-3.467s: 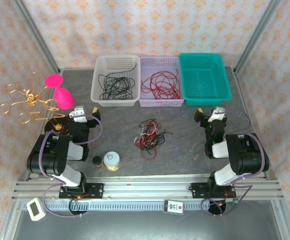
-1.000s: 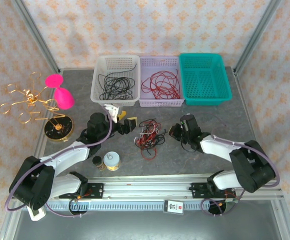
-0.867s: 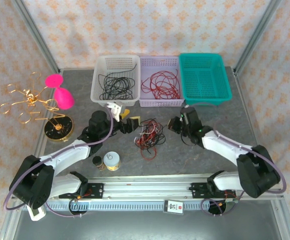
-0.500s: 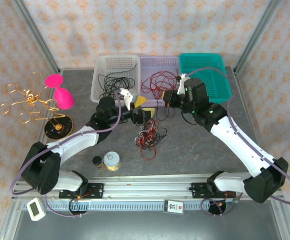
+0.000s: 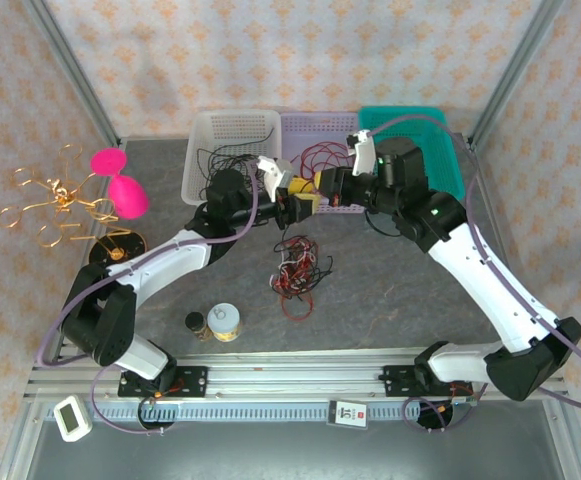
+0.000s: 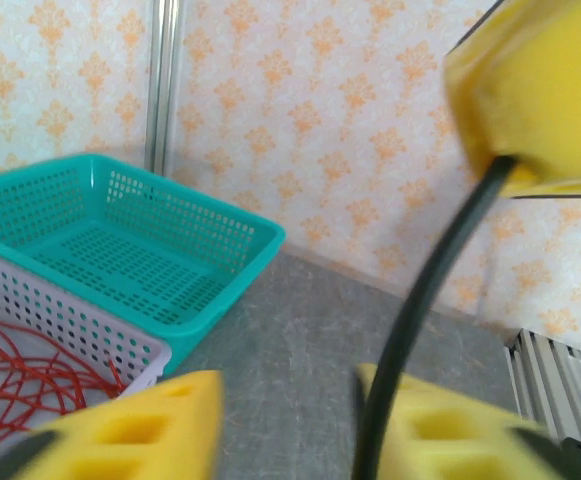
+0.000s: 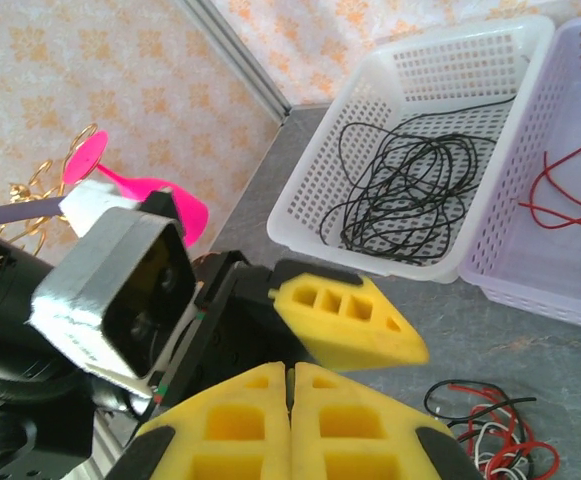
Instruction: Untangle the cables
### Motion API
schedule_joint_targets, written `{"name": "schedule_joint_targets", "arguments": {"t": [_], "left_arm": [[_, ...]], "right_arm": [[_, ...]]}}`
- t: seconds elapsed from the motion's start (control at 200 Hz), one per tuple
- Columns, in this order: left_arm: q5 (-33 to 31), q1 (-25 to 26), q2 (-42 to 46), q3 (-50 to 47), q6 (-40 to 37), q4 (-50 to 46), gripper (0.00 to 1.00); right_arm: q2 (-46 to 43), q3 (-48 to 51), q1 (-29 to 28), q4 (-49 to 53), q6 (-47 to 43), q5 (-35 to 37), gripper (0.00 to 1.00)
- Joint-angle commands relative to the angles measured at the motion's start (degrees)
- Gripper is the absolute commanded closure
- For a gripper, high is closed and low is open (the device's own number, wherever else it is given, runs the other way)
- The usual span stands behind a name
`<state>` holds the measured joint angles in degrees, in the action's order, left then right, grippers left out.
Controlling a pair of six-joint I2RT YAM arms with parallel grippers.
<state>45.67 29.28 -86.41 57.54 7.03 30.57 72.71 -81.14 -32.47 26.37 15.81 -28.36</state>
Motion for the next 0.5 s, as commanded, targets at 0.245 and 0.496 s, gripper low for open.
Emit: {"name": "schedule_joint_targets", "arguments": {"t": [0.245,0.496], "left_arm": [[-7.42,0.25,4.31,-1.88,9.77,7.50,1.00],[-12.40,0.32,8.14,1.16,12.48,-0.70,1.00]], "right_arm": [[-4.21,0.90,0.05,-3.44,-2.29,6.43,0.47],[-15.35,21.89,8.33,-17.65,2.47,-0.08,0.34]]}}
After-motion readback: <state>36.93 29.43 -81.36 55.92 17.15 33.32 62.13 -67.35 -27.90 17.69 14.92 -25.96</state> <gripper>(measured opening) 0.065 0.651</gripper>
